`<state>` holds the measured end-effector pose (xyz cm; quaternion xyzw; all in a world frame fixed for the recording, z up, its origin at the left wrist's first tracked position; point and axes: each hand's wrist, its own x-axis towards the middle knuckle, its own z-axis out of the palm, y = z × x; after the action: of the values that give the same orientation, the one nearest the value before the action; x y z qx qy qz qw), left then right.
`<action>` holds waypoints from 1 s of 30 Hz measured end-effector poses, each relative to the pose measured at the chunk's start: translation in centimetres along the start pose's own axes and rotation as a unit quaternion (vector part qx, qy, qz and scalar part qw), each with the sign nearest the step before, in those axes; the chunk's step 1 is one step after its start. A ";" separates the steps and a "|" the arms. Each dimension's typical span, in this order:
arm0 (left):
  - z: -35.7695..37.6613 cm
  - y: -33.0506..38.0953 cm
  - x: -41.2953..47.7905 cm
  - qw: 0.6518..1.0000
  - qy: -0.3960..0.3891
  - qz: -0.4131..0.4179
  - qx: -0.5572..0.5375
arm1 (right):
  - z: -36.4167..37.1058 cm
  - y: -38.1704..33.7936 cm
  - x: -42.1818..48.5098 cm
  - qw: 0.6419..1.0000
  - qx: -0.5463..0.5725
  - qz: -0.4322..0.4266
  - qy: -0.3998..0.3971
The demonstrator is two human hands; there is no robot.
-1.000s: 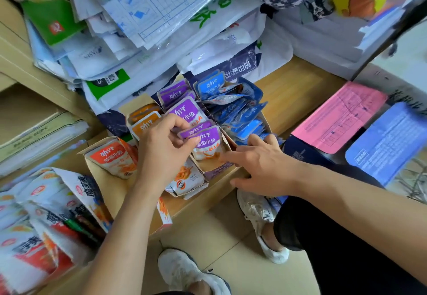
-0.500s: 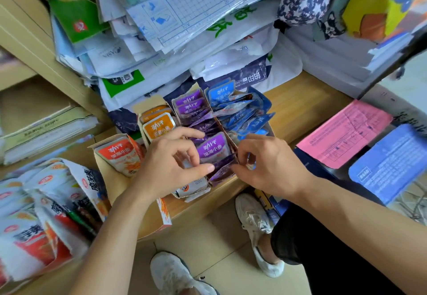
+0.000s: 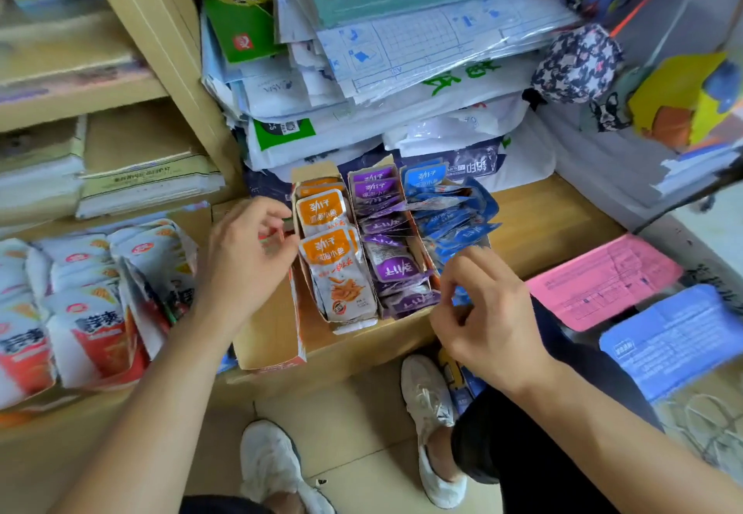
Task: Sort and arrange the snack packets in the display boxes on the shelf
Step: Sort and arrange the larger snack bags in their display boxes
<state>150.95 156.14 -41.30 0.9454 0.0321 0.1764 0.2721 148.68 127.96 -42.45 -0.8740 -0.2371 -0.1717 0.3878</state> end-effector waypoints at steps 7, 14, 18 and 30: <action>-2.4 -2.5 -2.2 0.993 -0.060 -0.058 0.087 | 7.0 -4.9 1.1 0.939 -0.173 -0.153 -0.254; -2.9 -3.9 -8.7 0.988 -0.034 -0.084 0.127 | 9.2 -3.0 1.9 0.856 -0.308 -0.092 -0.405; -1.4 -4.2 -13.9 0.981 0.007 -0.117 0.153 | 9.2 -4.1 1.4 0.881 -0.299 -0.057 -0.361; -2.5 -6.7 -17.6 0.978 -0.007 -0.115 0.175 | 12.7 -5.6 2.0 0.807 -0.386 -0.184 -0.407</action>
<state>133.83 160.34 -48.43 0.9696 0.1687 0.1293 0.1209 148.75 141.44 -46.25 -0.8814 -0.4437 0.0541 -0.1526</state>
